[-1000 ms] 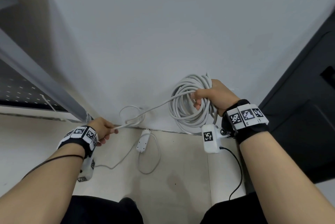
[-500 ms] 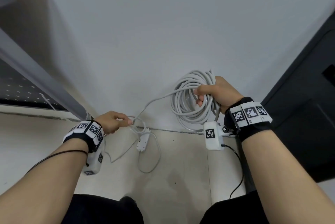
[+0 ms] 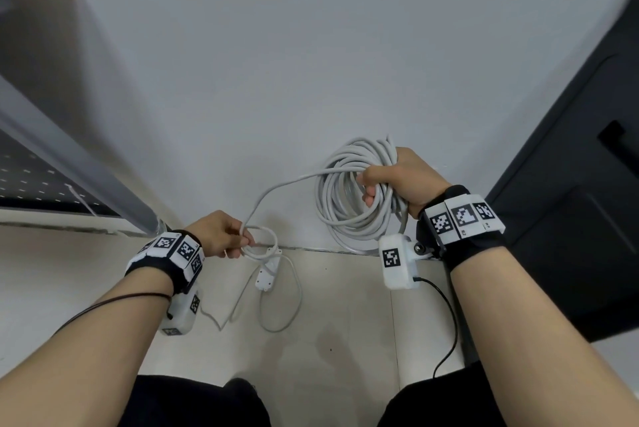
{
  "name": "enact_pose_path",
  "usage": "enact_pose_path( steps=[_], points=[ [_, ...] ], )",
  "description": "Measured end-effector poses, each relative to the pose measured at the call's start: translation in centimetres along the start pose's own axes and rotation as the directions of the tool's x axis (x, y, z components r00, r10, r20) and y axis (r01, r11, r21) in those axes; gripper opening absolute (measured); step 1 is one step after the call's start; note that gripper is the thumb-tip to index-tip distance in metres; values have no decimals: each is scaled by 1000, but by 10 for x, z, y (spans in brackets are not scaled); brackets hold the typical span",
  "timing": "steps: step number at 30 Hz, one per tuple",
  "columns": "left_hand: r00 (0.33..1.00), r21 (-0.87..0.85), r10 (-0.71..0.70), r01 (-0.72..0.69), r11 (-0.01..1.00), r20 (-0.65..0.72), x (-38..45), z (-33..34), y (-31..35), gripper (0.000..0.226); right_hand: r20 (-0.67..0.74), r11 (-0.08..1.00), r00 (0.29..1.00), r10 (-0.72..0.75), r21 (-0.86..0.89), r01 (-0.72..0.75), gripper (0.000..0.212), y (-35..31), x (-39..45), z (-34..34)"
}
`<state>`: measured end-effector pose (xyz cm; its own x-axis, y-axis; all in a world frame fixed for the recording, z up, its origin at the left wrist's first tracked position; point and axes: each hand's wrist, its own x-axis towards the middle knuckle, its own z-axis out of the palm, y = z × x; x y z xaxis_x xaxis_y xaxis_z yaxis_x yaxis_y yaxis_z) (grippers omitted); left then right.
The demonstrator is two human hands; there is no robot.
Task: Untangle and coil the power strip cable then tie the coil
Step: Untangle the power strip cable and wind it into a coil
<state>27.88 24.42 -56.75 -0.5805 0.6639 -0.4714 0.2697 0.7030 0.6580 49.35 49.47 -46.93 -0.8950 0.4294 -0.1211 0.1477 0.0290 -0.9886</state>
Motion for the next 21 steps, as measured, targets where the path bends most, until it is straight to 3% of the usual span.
enact_pose_path(
  steps=[3, 5, 8, 11, 17, 21],
  points=[
    [994, 121, -5, 19, 992, -111, 7, -3, -4, 5, 13, 1000, 1000, 1, -24, -1, 14, 1, 0, 4],
    [982, 206, -15, 55, 977, -189, 12, -8, -8, 23, 15, 999, 1000, -6, -34, 6, 14, 1, -1, 5],
    [965, 16, -97, 104, 994, -244, 15, -12, -23, 24, 13, 999, 1000, -7, -31, 7, 13, 0, 0, 2],
    [968, -217, -192, 154, 964, -163, 11, -12, -44, 16, -16, 992, 1000, -9, -123, 7, 22, 1, 0, 0],
    [972, -372, -176, 108, 922, -155, 3, -11, -64, 13, -45, 997, 999, -17, -72, 14, 12, -2, 0, -1],
    [922, -414, -303, 185, 891, -241, 1, -16, -84, 23, -79, 999, 997, -24, 33, 27, 18, -5, -1, -11]
  ],
)
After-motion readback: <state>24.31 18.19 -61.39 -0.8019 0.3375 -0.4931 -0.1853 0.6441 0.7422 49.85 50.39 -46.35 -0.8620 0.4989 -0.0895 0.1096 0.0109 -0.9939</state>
